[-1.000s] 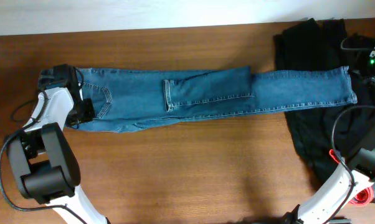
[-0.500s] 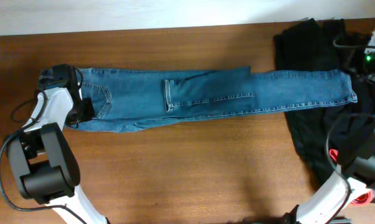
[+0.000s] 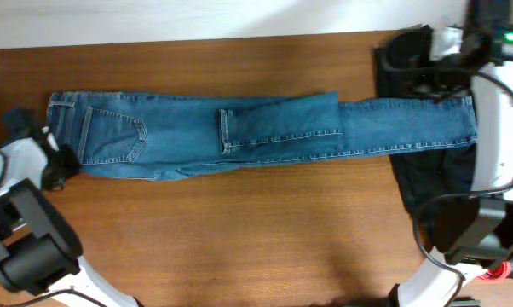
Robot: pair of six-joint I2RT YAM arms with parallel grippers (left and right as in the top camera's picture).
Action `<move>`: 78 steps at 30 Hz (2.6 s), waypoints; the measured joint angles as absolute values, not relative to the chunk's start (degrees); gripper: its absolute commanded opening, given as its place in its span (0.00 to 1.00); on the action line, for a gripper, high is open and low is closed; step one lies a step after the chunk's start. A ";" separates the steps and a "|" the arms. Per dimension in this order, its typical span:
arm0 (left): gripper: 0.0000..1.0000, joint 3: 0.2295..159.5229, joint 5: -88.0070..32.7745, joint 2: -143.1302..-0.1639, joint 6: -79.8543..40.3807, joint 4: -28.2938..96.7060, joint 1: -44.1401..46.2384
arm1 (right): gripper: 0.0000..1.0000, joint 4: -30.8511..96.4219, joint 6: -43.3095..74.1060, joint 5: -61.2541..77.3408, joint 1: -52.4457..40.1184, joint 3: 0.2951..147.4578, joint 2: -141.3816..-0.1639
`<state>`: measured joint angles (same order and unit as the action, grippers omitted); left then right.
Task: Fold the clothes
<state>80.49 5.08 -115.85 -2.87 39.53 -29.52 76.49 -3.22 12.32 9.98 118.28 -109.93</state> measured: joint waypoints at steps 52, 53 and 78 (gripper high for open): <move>0.09 87.99 -12.27 -124.40 1.08 35.14 -23.81 | 0.49 80.16 -3.66 11.09 1.91 118.28 -109.95; 0.09 87.99 -12.38 -124.40 1.08 35.11 -24.75 | 0.49 80.16 -3.68 11.11 1.34 118.28 -109.95; 0.99 88.53 -21.17 -123.74 1.54 36.42 -26.87 | 0.80 55.99 -9.10 9.02 -42.65 118.19 -130.74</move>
<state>88.53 -21.17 -123.74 1.54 36.42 -26.87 55.99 -9.10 9.02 -42.65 118.19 -130.74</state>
